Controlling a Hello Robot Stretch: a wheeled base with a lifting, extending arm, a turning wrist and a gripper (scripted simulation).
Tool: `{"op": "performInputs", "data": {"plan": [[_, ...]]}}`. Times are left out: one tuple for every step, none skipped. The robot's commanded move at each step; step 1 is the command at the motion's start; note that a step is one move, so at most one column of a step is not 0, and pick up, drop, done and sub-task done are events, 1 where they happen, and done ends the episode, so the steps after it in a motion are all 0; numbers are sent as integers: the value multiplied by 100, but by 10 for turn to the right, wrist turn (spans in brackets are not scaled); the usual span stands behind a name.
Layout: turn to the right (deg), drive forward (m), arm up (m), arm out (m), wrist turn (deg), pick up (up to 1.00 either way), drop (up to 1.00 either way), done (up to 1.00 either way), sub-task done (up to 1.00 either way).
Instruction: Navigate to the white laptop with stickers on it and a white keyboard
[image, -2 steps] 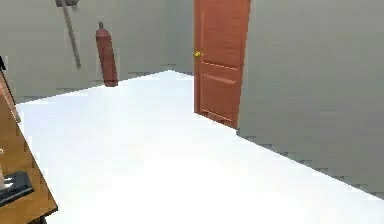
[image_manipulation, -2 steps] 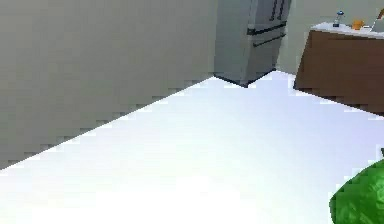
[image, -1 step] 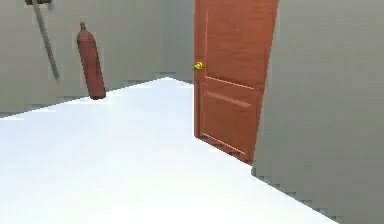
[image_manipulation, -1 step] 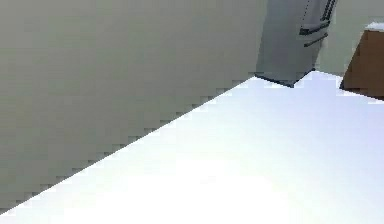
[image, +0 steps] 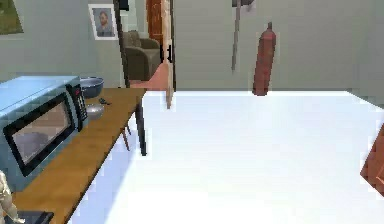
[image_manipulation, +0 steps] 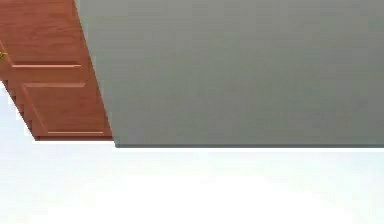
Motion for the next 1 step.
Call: {"op": "performInputs", "data": {"plan": [[0, 100, 0, 0, 0, 0, 0, 0, 0]]}}
